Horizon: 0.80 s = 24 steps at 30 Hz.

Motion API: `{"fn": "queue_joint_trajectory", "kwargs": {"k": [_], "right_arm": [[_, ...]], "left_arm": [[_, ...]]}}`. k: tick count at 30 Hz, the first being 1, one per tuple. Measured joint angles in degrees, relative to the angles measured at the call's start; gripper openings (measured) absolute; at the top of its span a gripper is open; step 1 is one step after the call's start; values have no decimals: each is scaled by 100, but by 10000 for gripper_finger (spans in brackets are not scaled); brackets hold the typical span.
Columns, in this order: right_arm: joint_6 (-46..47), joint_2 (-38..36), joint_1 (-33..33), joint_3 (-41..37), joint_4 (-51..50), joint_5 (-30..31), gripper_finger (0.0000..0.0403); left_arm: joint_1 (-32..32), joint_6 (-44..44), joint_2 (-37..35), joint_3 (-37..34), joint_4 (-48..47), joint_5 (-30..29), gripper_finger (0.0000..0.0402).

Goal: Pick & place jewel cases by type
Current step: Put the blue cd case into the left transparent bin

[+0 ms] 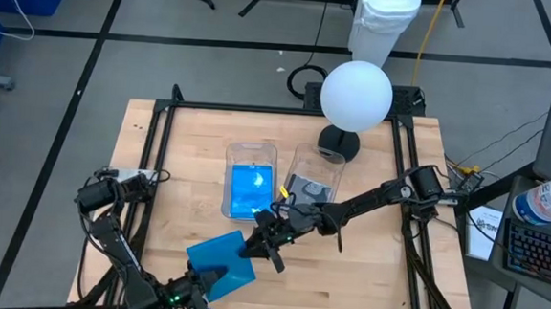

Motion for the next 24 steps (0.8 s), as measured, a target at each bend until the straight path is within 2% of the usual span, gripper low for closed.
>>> {"fn": "queue_joint_trajectory", "kwargs": {"k": [4, 7, 10, 18, 22, 24], "right_arm": [[-63, 0, 0, 0, 1, 67, 32], [-64, 0, -34, 0, 56, 56, 32], [-143, -2, -72, 13, 111, 15, 32], [-235, -2, -146, 9, 144, -302, 33], [-330, -71, -169, 0, 73, -422, 33], [-630, -238, -212, -7, -129, -414, 33]], "left_arm": [[-17, -208, 0, 0, -11, -13, 24], [-91, -555, 0, 0, -17, -236, 31], [-244, -644, 0, -2, -17, -496, 62], [-840, -936, -11, -2, -4, -580, 152], [-1251, -1380, -11, -2, -3, -579, 180], [-1499, -2040, -13, -2, 65, -579, 184]]}}
